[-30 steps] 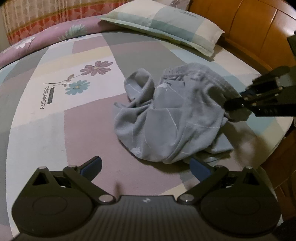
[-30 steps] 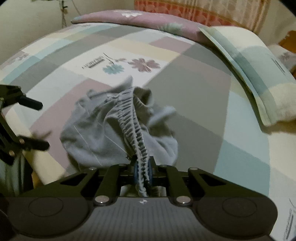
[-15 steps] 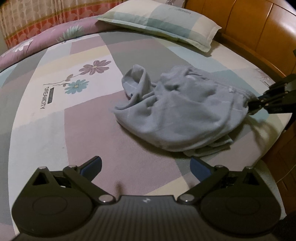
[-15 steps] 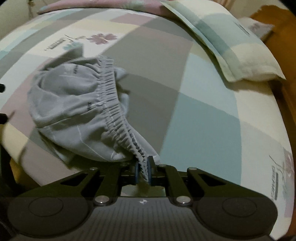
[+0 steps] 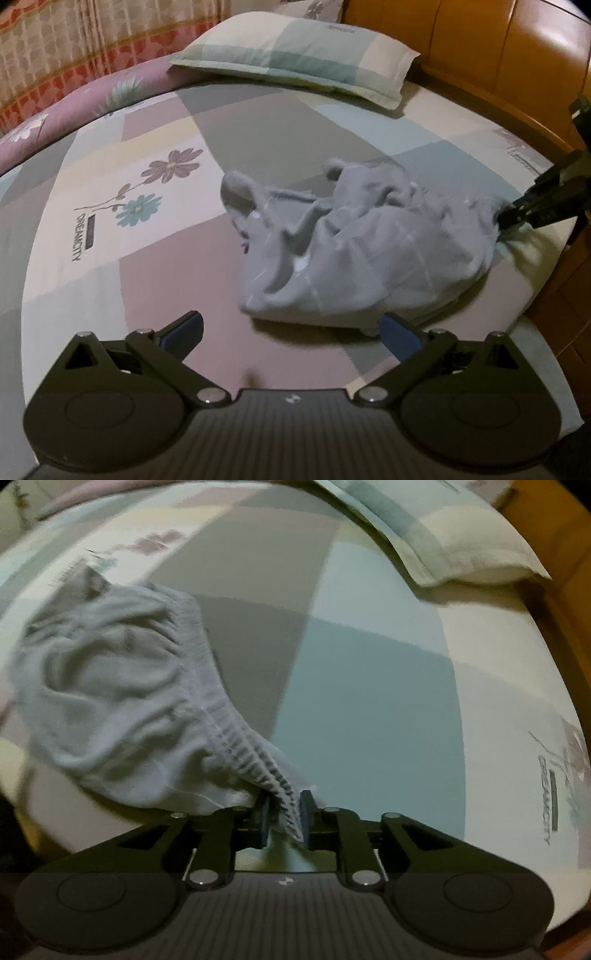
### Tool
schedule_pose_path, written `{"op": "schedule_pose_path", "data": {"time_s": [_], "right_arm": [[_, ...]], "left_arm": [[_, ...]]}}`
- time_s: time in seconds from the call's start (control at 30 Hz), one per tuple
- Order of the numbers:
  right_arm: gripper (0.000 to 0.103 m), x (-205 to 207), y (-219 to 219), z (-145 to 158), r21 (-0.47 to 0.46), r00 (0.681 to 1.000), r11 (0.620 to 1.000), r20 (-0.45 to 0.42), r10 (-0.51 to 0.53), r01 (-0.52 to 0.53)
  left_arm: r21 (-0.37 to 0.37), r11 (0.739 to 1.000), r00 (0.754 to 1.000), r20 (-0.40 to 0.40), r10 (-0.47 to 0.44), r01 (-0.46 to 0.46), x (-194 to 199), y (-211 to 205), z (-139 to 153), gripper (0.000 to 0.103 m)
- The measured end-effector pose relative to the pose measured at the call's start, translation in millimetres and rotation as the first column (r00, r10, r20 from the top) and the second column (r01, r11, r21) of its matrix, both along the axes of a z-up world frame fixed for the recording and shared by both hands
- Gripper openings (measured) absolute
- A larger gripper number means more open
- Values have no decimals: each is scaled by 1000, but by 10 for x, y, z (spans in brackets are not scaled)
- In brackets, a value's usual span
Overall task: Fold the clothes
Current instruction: 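Lift the sweatshirt by its hem with the right gripper and shake it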
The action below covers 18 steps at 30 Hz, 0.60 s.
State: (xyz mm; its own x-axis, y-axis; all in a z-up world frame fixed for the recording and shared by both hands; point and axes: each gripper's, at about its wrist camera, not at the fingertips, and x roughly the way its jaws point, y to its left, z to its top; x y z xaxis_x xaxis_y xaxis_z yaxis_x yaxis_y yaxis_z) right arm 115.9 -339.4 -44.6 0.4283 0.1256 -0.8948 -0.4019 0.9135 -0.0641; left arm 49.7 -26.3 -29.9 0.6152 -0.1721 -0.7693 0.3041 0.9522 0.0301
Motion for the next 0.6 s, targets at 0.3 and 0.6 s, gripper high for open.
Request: {"op": "schedule_pose_path", "data": {"time_s": [0.3, 0.6], "right_arm": [[42, 184, 134, 354, 198, 994, 974, 57, 98, -108], [65, 950, 128, -5, 504, 985, 853, -24, 171, -136]], "left_arm": [[29, 996, 997, 0, -82, 82, 39, -206, 11, 101], [38, 995, 996, -6, -91, 91, -1, -327, 13, 101]]}}
